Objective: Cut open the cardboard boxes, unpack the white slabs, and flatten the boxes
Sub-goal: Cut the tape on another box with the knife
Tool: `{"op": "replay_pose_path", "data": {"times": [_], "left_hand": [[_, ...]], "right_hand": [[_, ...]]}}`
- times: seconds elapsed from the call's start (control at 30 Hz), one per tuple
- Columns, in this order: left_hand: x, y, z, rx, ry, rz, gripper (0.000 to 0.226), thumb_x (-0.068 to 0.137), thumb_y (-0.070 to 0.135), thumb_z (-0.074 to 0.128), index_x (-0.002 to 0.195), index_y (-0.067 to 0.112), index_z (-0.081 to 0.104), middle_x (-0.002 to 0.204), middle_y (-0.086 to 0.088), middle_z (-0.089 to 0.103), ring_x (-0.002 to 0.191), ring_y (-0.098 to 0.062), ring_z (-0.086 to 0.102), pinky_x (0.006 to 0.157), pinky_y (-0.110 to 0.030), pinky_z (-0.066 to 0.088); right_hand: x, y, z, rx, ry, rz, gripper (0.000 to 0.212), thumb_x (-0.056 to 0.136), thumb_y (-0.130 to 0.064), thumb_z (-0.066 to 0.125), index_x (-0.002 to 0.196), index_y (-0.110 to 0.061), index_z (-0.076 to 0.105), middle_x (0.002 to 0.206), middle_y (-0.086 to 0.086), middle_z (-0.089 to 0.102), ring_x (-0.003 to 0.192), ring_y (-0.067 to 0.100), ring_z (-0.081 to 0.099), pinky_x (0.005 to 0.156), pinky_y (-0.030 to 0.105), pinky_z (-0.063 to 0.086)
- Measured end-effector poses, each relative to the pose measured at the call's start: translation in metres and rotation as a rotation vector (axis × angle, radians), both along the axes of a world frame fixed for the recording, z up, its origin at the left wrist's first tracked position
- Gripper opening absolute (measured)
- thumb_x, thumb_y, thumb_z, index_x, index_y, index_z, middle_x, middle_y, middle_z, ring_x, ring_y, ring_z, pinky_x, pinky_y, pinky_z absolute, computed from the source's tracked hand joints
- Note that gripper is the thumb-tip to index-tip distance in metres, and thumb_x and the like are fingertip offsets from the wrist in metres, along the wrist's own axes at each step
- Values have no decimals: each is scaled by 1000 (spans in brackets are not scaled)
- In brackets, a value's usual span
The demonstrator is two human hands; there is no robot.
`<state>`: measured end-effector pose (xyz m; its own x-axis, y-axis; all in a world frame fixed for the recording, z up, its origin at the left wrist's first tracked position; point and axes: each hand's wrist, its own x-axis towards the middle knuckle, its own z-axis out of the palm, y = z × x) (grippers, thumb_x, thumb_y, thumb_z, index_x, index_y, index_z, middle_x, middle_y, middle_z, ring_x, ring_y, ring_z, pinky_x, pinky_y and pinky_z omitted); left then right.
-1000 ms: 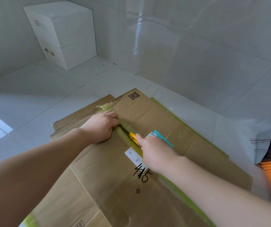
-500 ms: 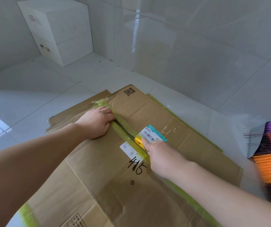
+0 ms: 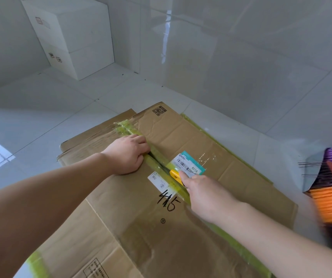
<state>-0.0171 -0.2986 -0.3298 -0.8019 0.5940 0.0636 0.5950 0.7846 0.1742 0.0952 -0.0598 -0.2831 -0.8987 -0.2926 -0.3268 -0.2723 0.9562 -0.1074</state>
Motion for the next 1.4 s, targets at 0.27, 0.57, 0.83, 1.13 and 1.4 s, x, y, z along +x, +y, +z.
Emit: {"op": "replay_pose_path", "data": {"times": [0.27, 0.57, 0.83, 1.13, 1.4], "left_hand": [[-15, -5, 4, -97, 38, -26, 27, 92, 28, 31, 103, 21, 54, 98, 1, 48, 90, -18, 45, 87, -30, 35], [-29, -58, 16, -151, 36, 199, 29, 92, 30, 34, 100, 19, 60, 99, 1, 50, 98, -21, 48, 92, -35, 38], [17, -36, 13, 196, 113, 115, 35, 80, 12, 43, 105, 7, 68, 104, -8, 64, 98, -28, 58, 82, -38, 51], [19, -30, 5, 184, -5, 51, 35, 82, 5, 51, 113, 13, 65, 114, -2, 60, 107, -21, 51, 92, -33, 44], [20, -29, 6, 152, 7, 66, 33, 85, 9, 49, 113, 15, 65, 115, 0, 59, 107, -19, 51, 92, -33, 44]], "right_hand": [[9, 5, 6, 2, 14, 16, 66, 94, -9, 38, 153, -22, 12, 120, 6, 50, 101, 26, 55, 77, 35, 46], [-31, -47, 7, 24, 6, 62, 75, 84, 2, 38, 152, -19, 15, 117, 10, 52, 104, 30, 56, 82, 39, 50], [-33, -46, 3, -23, 45, 72, 71, 86, 0, 38, 151, -21, 18, 118, 10, 52, 102, 30, 55, 78, 39, 50], [-16, -16, 5, -4, -13, 60, 62, 92, -8, 39, 150, -23, 23, 119, 8, 54, 108, 29, 54, 84, 38, 49], [14, 26, 1, -27, -14, 33, 64, 93, -11, 38, 151, -29, 18, 116, -1, 52, 108, 20, 50, 76, 28, 39]]}}
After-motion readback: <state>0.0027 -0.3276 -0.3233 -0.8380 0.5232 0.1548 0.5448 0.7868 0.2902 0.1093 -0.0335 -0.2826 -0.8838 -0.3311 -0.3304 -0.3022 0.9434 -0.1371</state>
